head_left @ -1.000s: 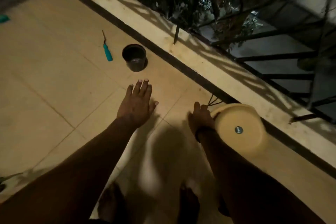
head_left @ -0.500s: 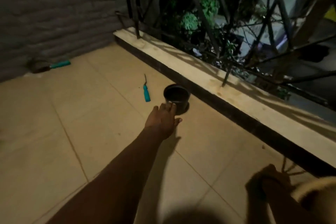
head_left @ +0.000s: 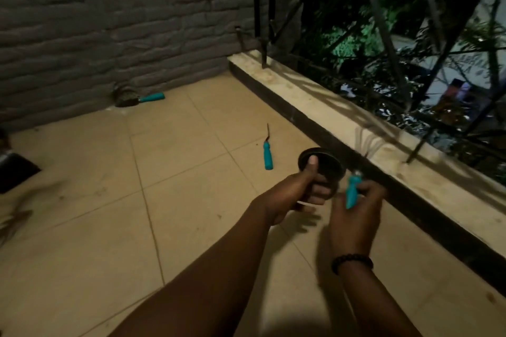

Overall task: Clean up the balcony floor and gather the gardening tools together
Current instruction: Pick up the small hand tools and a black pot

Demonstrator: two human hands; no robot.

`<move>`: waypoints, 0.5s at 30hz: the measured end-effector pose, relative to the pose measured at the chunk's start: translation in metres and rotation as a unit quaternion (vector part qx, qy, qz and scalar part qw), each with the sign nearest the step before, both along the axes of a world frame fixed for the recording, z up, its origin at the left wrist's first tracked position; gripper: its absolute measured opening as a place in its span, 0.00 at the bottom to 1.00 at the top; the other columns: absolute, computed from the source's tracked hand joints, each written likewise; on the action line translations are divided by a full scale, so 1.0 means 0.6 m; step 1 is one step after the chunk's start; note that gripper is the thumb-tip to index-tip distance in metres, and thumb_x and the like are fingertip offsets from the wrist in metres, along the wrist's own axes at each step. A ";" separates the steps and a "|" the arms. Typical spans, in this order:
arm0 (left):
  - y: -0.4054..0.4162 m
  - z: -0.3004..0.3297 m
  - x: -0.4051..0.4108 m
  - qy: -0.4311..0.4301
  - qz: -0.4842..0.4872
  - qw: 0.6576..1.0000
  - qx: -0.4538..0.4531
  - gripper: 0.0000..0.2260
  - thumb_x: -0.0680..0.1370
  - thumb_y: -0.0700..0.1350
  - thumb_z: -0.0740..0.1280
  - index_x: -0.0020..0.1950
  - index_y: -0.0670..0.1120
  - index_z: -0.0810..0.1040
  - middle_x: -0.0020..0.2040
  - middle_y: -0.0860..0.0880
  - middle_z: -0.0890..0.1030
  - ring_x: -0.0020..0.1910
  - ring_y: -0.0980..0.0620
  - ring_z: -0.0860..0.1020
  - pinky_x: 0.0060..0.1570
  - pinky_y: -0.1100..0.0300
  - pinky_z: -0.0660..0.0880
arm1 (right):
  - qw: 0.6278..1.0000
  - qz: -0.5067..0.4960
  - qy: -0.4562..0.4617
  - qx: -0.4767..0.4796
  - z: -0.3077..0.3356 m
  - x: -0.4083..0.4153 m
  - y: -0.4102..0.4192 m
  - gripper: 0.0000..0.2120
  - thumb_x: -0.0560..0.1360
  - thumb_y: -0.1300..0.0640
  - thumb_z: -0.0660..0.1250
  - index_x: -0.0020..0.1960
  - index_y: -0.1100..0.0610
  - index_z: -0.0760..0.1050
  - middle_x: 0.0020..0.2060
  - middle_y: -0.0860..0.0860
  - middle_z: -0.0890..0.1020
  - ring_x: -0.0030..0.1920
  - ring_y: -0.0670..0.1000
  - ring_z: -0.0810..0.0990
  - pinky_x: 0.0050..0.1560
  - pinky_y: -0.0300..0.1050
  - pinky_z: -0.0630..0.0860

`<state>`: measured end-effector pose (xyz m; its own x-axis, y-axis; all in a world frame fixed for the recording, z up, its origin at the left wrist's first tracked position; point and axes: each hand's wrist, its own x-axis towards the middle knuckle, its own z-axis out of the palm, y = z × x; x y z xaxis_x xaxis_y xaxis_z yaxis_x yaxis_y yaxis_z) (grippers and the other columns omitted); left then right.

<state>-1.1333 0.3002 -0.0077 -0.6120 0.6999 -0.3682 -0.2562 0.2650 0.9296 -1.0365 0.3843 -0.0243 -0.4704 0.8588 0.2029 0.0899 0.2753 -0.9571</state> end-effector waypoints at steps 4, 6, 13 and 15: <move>-0.020 -0.019 -0.041 -0.092 0.058 0.988 0.112 0.21 0.82 0.63 0.57 0.59 0.49 0.79 0.52 0.49 0.83 0.53 0.52 0.80 0.59 0.54 0.75 | 0.984 0.174 -0.048 0.009 -0.003 -0.073 -0.065 0.16 0.77 0.63 0.67 0.60 0.51 0.67 0.63 0.46 0.71 0.60 0.45 0.74 0.49 0.31 0.77; -0.038 -0.038 -0.063 -0.124 0.171 0.968 0.134 0.14 0.83 0.55 0.60 0.55 0.46 0.78 0.48 0.47 0.81 0.45 0.53 0.80 0.50 0.57 0.77 | 0.967 0.246 -0.064 -0.013 -0.004 -0.102 -0.088 0.15 0.77 0.63 0.67 0.59 0.49 0.67 0.61 0.47 0.73 0.60 0.45 0.75 0.51 0.33 0.78; -0.139 -0.063 -0.123 -0.040 0.408 0.909 0.079 0.13 0.84 0.53 0.60 0.55 0.43 0.73 0.40 0.46 0.76 0.32 0.53 0.76 0.29 0.62 0.74 | 0.932 0.301 -0.182 0.088 0.026 -0.169 -0.144 0.05 0.80 0.57 0.63 0.55 0.53 0.75 0.54 0.49 0.76 0.52 0.47 0.77 0.54 0.44 0.78; -0.168 -0.049 -0.143 -0.038 0.439 0.894 0.078 0.12 0.83 0.53 0.62 0.54 0.44 0.72 0.37 0.47 0.73 0.28 0.54 0.70 0.24 0.63 0.70 | 0.907 0.309 -0.230 0.169 0.052 -0.203 -0.142 0.06 0.80 0.57 0.63 0.56 0.54 0.75 0.54 0.50 0.77 0.53 0.50 0.78 0.53 0.46 0.77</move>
<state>-1.2190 0.1992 -0.0370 -0.9285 0.0083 -0.3713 -0.3653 -0.2000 0.9091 -1.1584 0.2990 0.0069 -0.9426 0.3270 0.0668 0.1858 0.6804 -0.7088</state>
